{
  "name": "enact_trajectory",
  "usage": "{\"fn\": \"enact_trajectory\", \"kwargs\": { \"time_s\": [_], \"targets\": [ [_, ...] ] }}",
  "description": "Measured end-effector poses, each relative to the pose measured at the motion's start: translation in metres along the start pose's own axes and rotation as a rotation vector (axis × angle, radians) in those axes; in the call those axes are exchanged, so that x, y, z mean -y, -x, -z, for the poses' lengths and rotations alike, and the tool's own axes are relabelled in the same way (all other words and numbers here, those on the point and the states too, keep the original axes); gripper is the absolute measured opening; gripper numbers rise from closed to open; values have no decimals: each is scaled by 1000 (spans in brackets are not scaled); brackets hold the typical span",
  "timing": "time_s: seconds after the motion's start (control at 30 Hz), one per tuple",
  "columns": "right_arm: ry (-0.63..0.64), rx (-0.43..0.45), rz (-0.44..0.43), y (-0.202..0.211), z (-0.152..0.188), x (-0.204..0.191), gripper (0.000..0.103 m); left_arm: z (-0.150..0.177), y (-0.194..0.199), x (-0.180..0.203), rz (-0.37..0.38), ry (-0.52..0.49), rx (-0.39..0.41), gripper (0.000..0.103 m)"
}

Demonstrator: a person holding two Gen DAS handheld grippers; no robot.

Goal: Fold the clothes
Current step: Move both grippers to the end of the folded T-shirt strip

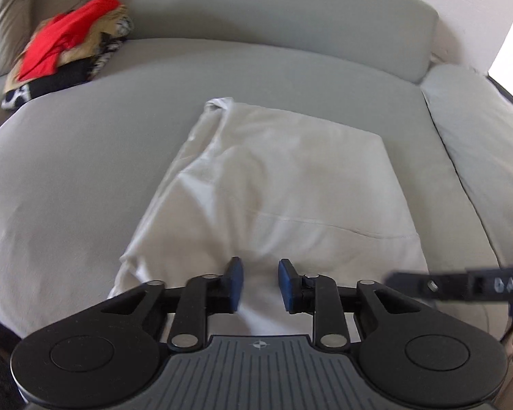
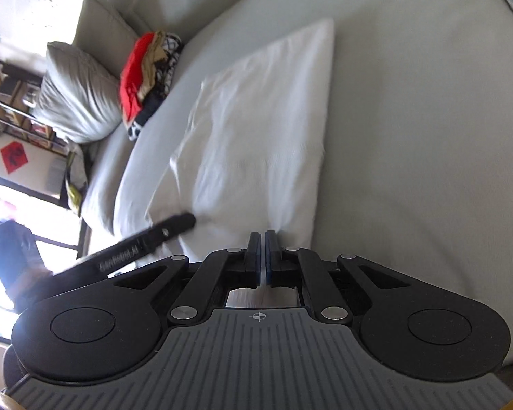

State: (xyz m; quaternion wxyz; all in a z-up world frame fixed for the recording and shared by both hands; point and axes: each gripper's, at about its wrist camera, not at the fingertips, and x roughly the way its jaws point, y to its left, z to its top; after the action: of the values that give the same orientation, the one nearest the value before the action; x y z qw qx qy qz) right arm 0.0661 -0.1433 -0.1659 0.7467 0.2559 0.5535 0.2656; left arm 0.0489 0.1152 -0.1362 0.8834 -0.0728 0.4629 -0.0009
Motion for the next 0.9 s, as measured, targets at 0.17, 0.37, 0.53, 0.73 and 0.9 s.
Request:
{"fn": "enact_trajectory", "kwargs": {
  "time_s": [0.17,0.37,0.53,0.73,0.9],
  "targets": [
    [-25,21,78,34,23,3,33,17,17,-20,-72,36,-18,28],
    [4,113,129,60,26,-6,34,36,41,-40,-127,67,-50,28],
    [101,124,122,49,16,-34,30,32,57,-52,-56,138,33,28],
    [199,69,156,1,10,-58,30,4,41,-30,25,72,117,21],
    [201,29,225,9,25,-49,15,1,8,-22,-133,-10,2,21]
  ]
}}
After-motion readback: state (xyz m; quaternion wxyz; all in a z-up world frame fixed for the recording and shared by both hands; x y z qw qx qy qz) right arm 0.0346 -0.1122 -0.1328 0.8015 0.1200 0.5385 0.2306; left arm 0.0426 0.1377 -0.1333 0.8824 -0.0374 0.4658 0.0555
